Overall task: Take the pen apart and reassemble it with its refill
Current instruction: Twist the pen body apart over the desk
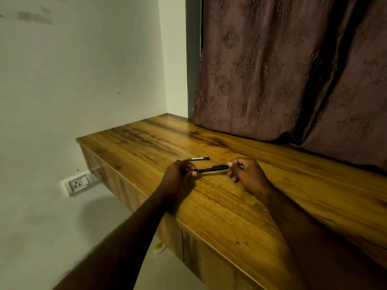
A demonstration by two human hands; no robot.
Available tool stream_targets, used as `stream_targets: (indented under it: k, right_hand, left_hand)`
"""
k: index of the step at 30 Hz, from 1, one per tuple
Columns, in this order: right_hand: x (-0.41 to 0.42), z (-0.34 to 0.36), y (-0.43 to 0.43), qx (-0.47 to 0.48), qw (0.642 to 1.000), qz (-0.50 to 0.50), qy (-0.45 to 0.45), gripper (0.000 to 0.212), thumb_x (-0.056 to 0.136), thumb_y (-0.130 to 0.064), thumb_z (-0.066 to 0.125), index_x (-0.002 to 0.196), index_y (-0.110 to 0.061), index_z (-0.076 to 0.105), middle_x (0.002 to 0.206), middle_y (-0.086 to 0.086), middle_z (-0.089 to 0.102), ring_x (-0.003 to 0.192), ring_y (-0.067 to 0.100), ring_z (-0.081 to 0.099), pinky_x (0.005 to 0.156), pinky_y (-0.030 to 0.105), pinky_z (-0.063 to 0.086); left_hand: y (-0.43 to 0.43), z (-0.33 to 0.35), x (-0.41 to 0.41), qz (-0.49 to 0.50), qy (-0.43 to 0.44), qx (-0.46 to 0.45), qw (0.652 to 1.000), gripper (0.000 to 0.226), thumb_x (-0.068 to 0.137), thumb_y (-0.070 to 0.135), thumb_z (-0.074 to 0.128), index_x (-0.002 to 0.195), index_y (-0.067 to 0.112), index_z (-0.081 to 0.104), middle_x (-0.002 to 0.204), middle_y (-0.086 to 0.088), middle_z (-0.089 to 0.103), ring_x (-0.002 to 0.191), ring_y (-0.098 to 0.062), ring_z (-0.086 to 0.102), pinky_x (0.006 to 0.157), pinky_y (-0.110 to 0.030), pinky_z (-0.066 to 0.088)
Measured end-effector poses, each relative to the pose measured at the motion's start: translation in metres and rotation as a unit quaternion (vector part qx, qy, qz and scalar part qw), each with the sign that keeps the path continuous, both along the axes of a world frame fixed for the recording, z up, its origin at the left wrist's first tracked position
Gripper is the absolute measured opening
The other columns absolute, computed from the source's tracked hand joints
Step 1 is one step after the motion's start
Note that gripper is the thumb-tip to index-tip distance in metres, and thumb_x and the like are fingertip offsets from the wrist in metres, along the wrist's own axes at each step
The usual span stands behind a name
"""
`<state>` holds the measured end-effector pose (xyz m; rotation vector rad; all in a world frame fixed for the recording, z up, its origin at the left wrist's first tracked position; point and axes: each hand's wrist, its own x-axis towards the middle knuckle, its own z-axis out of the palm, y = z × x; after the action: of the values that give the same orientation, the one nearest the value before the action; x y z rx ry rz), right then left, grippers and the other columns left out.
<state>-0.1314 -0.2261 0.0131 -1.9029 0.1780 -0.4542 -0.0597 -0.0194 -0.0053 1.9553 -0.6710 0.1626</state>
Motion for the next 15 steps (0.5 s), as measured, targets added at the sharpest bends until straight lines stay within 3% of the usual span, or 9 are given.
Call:
stream_targets:
  k: [1,3,6,8,12,15]
  right_hand:
    - [-0.004,0.001,0.004,0.025,1.000,0.012,-0.005,0.020,0.095,-0.008,0.054,0.078,-0.013,0.062,0.066,0.006,0.063,0.044,0.005,0.049,0.050,0.023,0.042]
    - [-0.015,0.002,0.010,0.054,0.998,0.020,-0.013,0.015,0.095,-0.005,0.054,0.082,-0.007,0.062,0.068,0.008,0.063,0.042,0.001,0.052,0.045,0.017,0.041]
    - [-0.031,-0.005,0.012,0.069,0.997,0.019,-0.013,0.010,0.093,-0.002,0.056,0.097,0.001,0.065,0.072,0.008,0.067,0.050,0.002,0.059,0.047,0.013,0.044]
    - [-0.039,-0.009,0.010,0.084,0.996,0.026,-0.016,0.014,0.091,0.001,0.057,0.102,0.001,0.065,0.074,0.010,0.068,0.055,0.004,0.062,0.052,0.015,0.048]
    - [-0.041,-0.005,0.012,0.117,0.992,0.034,-0.022,0.014,0.090,0.005,0.057,0.099,-0.001,0.064,0.079,0.013,0.069,0.060,0.005,0.067,0.057,0.016,0.054]
    - [-0.040,-0.003,0.015,0.146,0.988,0.028,-0.029,0.007,0.090,0.004,0.058,0.095,-0.001,0.060,0.080,0.014,0.069,0.063,0.015,0.068,0.057,0.020,0.055]
  left_hand:
    - [0.001,0.001,-0.003,0.016,-0.017,0.024,0.999,0.026,0.084,0.000,0.062,0.078,0.025,0.059,0.077,0.005,0.060,0.071,-0.009,0.056,0.066,-0.020,0.047]
    - [0.004,0.001,-0.009,0.018,-0.015,0.017,1.000,0.024,0.084,0.000,0.062,0.079,0.023,0.059,0.076,0.005,0.059,0.068,-0.005,0.056,0.064,-0.018,0.046]
    - [0.006,-0.003,-0.019,-0.044,0.093,-0.078,0.992,0.025,0.085,-0.013,0.052,0.078,0.009,0.060,0.070,-0.008,0.053,0.053,-0.009,0.051,0.046,-0.020,0.039]
    - [0.007,-0.007,-0.019,-0.060,0.138,-0.114,0.982,0.031,0.079,-0.017,0.052,0.075,0.012,0.064,0.074,-0.011,0.055,0.061,-0.017,0.052,0.052,-0.025,0.038]
    - [0.005,-0.007,-0.020,-0.034,0.095,-0.005,0.995,0.016,0.075,0.004,0.064,0.089,0.011,0.068,0.081,0.000,0.064,0.076,-0.015,0.057,0.062,-0.020,0.044]
    - [0.004,-0.003,-0.023,-0.009,-0.037,0.096,0.995,0.010,0.084,0.012,0.062,0.089,0.018,0.068,0.085,0.003,0.066,0.078,-0.010,0.061,0.065,-0.019,0.048]
